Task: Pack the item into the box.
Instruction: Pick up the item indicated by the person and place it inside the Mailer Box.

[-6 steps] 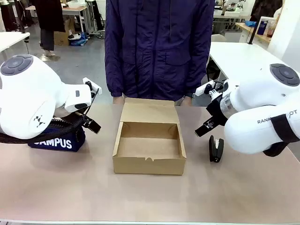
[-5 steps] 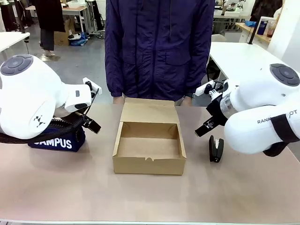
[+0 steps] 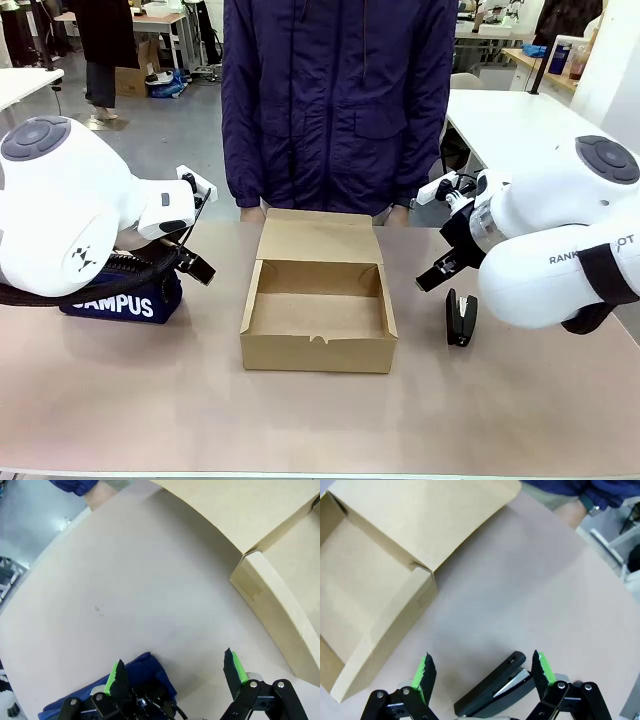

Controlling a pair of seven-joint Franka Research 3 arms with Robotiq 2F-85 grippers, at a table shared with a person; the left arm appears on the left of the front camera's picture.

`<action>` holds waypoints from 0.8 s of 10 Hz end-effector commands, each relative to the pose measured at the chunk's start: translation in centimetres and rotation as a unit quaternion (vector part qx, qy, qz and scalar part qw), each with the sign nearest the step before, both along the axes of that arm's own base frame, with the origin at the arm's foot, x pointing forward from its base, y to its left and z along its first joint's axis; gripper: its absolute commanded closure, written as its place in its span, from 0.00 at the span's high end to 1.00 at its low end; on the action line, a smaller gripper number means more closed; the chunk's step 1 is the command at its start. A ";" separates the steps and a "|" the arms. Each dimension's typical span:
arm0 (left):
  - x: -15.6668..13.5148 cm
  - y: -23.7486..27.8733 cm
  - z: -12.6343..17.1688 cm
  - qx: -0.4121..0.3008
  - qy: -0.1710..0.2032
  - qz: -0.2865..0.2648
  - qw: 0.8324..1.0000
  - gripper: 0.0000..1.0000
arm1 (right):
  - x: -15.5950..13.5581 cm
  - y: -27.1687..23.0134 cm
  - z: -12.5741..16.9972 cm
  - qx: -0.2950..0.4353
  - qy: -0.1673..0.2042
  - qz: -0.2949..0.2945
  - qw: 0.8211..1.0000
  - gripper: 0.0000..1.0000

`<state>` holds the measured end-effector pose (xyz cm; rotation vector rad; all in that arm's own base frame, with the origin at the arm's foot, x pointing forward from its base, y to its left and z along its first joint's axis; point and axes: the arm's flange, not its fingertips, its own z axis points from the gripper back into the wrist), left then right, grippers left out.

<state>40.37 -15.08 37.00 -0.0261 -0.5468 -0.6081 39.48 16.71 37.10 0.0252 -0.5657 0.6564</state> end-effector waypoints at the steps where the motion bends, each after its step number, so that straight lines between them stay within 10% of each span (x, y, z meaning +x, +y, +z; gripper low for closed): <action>1: 0.0 0.0 0.0 0.000 0.000 0.000 1.000 1.00 | 0.0 0.0 0.0 0.000 0.000 0.000 1.000 1.00; 8: 0.0 0.0 0.0 0.000 0.000 0.000 1.000 1.00 | 0.0 0.0 0.0 0.000 0.000 0.000 1.000 1.00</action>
